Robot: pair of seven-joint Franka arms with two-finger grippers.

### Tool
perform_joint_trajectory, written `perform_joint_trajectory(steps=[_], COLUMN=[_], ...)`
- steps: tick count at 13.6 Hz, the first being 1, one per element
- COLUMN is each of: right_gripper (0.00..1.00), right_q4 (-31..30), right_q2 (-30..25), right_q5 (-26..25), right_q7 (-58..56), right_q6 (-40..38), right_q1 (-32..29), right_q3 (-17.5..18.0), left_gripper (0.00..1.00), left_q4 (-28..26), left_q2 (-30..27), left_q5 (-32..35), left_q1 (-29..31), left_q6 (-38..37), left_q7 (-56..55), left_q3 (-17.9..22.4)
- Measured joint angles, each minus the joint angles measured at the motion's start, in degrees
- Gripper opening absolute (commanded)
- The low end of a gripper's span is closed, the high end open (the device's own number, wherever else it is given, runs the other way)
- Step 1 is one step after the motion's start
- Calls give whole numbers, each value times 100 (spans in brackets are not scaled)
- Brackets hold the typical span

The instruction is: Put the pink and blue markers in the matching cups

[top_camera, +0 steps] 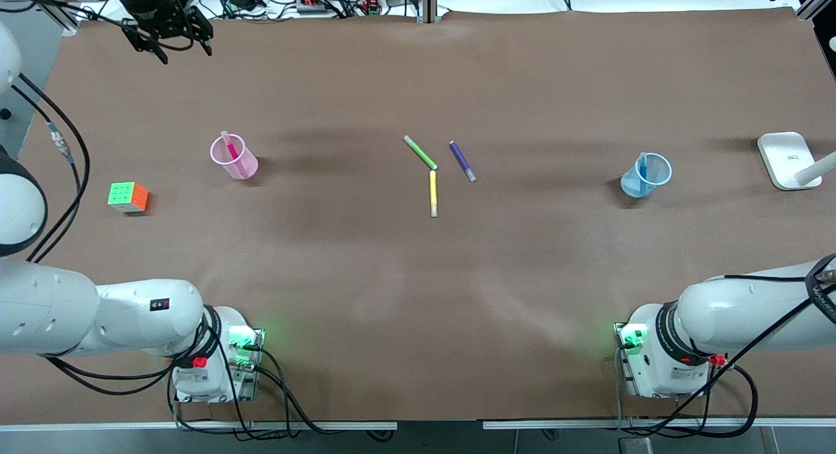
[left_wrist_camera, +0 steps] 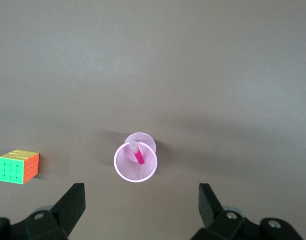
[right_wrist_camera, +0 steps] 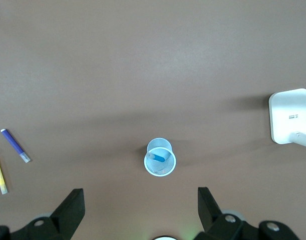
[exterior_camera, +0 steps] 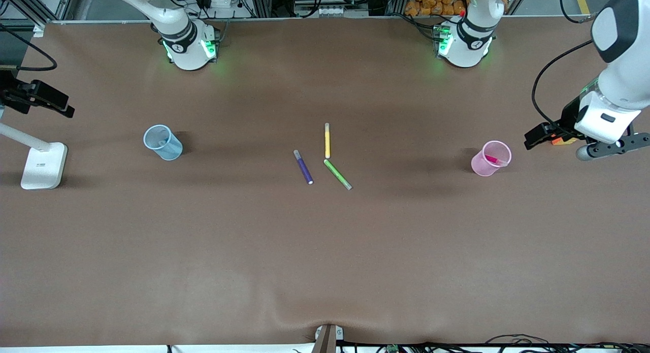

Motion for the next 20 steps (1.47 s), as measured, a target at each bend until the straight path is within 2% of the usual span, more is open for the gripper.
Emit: perform_joint_trajectory(steps=[4, 13, 17, 20], right_gripper=[100, 100, 100, 100], right_q4=[0, 0, 0, 0], right_q2=[0, 0, 0, 0], right_q5=[0, 0, 0, 0], right_q7=[0, 0, 0, 0], right_q6=[0, 0, 0, 0], right_q1=[0, -1, -1, -1], right_q3=[0, -2, -2, -2], left_gripper=[100, 100, 100, 100], left_q4=[318, 770, 1143, 1330], left_q2=[8, 7, 8, 9], left_q5=[-222, -239, 155, 210], left_q1=[-1, -3, 9, 49], left_q6=[-405, -1067, -1318, -1383], left_q7=[0, 89, 610, 809], left_q3=[-4, -113, -106, -71])
